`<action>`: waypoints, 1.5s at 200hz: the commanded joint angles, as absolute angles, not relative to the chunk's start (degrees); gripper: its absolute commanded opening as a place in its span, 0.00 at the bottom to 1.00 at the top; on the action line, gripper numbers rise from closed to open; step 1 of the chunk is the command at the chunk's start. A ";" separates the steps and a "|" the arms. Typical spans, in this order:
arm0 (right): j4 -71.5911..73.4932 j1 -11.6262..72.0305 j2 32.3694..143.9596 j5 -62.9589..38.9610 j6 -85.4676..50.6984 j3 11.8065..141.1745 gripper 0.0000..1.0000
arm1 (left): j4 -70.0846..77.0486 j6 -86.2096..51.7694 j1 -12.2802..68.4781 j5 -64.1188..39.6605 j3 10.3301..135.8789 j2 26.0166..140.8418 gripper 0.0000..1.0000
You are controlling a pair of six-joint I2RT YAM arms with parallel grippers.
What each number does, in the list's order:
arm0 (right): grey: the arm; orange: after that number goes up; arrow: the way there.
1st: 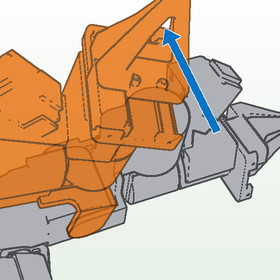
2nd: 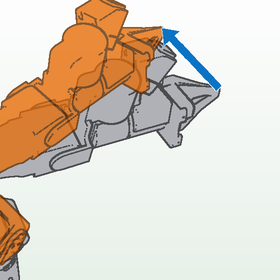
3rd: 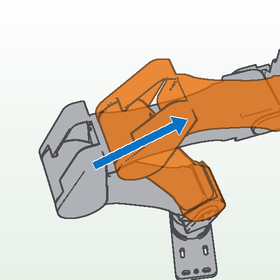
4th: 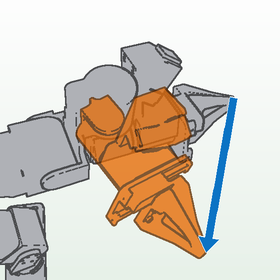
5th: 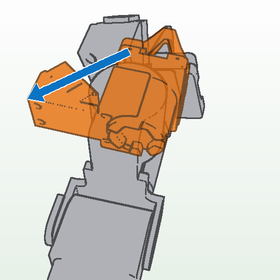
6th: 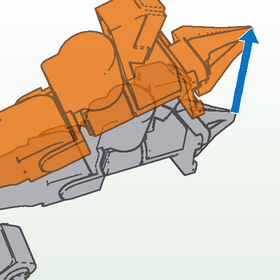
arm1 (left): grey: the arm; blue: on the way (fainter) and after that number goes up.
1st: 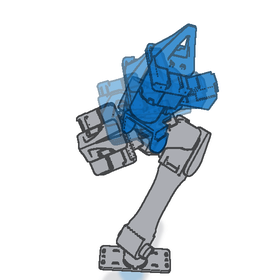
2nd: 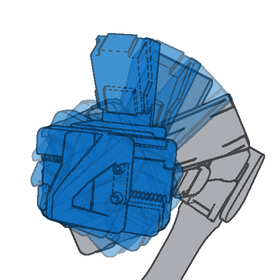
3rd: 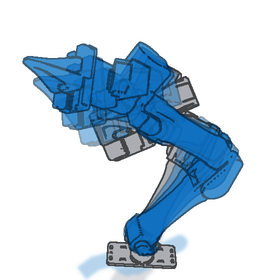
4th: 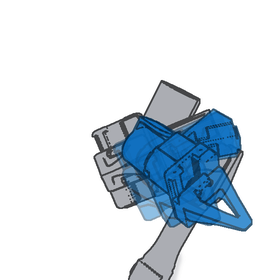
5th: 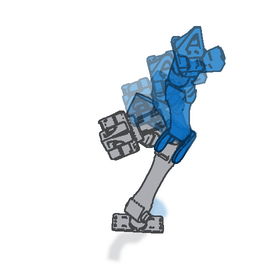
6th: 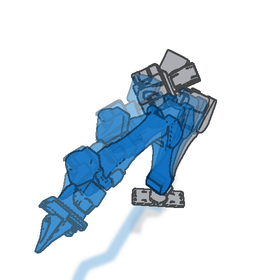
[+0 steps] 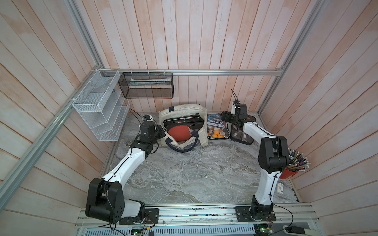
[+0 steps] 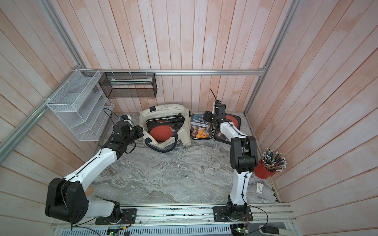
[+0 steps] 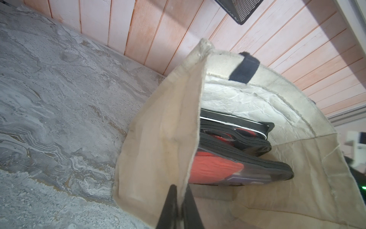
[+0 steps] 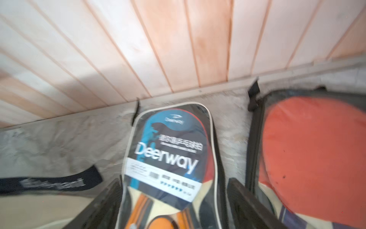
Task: Remove the ping pong set from the canvas bag
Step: Place the ping pong set at the center of the board, then pick up the ping pong set from the canvas bag.
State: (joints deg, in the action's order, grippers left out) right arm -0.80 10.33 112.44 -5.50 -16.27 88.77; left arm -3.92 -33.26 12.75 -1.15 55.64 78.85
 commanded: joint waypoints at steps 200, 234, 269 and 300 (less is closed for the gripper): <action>-38.67 39.61 127.67 -4.00 20.24 130.29 0.72 | -1.85 -34.37 12.48 -1.93 48.34 77.43 0.00; -39.11 40.63 128.30 -1.74 21.26 130.45 0.70 | -2.00 -34.06 12.51 -2.00 49.23 77.34 0.00; -39.70 41.31 129.13 -0.53 22.19 130.45 0.67 | -2.38 -33.51 12.56 -2.02 50.65 77.26 0.00; -39.47 41.48 129.91 0.08 22.59 130.34 0.67 | -2.04 -33.57 12.55 -2.37 50.91 77.34 0.00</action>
State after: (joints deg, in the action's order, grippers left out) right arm -37.87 41.12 127.81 -1.54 21.50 129.23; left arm 0.67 -34.11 12.75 -1.74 50.13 76.99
